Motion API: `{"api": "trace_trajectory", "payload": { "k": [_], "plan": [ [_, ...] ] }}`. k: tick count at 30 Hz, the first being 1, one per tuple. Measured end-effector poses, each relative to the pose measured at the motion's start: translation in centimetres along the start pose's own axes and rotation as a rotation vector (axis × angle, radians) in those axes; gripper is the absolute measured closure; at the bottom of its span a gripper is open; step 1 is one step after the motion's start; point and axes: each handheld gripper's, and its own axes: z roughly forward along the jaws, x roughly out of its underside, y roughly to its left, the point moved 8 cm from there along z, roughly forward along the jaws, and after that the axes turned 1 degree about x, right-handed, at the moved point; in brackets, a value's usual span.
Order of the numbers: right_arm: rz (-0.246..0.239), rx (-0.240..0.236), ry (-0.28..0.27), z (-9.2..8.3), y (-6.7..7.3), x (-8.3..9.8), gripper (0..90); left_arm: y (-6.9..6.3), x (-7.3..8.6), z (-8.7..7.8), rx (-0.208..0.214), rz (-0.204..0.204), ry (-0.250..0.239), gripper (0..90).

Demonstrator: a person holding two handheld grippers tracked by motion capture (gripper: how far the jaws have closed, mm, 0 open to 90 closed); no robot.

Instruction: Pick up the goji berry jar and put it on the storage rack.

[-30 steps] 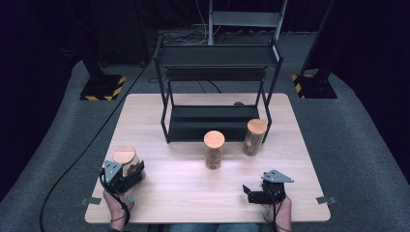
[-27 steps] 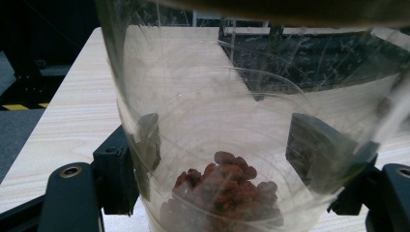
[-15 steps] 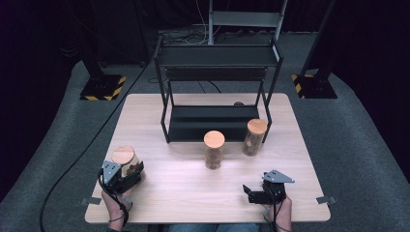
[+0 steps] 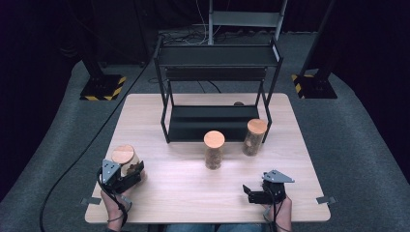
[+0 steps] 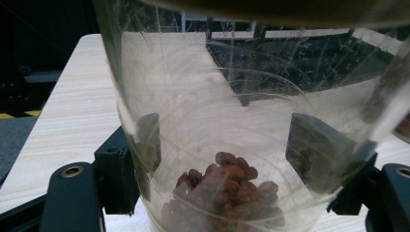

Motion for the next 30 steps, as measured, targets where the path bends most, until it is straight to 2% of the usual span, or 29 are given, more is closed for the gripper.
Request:
{"api": "trace_trajectory", "payload": {
  "k": [30],
  "plan": [
    [-0.007,-0.003,0.019,0.2,0.0,0.1,0.8,-1.7,-2.0,0.6,0.056,0.052,-0.013,24.1]
  ]
}}
